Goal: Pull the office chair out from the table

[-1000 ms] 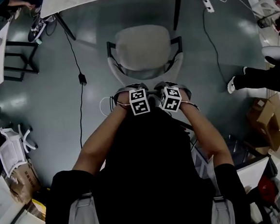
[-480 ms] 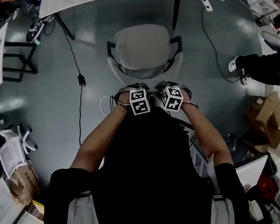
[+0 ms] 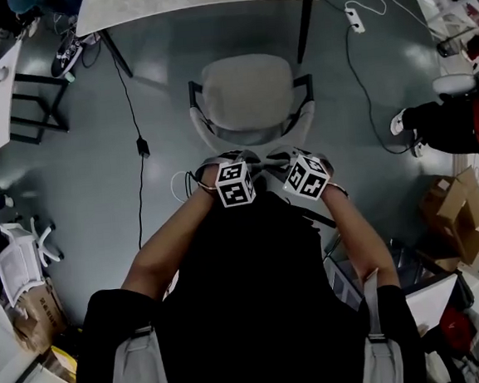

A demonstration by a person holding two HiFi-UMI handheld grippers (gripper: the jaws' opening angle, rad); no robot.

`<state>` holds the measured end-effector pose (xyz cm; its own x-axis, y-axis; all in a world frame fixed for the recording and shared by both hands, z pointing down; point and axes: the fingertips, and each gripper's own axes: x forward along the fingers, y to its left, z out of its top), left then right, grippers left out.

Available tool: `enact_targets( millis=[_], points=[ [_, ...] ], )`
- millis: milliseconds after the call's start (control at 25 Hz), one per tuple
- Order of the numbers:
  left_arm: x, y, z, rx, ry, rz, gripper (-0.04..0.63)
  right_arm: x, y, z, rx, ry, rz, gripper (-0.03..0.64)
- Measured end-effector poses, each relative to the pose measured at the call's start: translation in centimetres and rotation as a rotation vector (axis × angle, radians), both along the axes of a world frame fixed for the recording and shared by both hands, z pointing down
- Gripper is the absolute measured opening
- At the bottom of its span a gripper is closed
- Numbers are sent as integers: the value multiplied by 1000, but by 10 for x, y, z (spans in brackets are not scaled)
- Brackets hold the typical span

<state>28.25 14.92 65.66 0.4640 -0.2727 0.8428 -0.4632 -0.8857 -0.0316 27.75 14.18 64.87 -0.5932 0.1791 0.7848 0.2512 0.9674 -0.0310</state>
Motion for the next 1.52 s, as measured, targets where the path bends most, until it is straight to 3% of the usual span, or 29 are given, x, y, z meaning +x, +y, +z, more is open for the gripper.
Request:
enact_targets(
  millis=[240,440,840,1000,1200,1520],
  points=[
    [-1,-11,-43,38,112,-70,61,-15,-21,-86,17,-214,54,55],
    [-12,-19,-87,65,226,-110,23,-26,-27,-162,-111,-391,125,28],
    [-48,-41,-208,267,409,-169,12,-47,-33,-283,-213,-767,185,23],
    [-51,-46,-255,336,505,-171,12,-44,-47,-306,-195,-822,216,21],
    [-54,-45,-296,358,658,-168,12,-43,-50,-324,-201,-869,235,20],
    [-55,-41,-303,361,697,-154,12,-41,-45,-322,-224,-870,268,20]
  ],
)
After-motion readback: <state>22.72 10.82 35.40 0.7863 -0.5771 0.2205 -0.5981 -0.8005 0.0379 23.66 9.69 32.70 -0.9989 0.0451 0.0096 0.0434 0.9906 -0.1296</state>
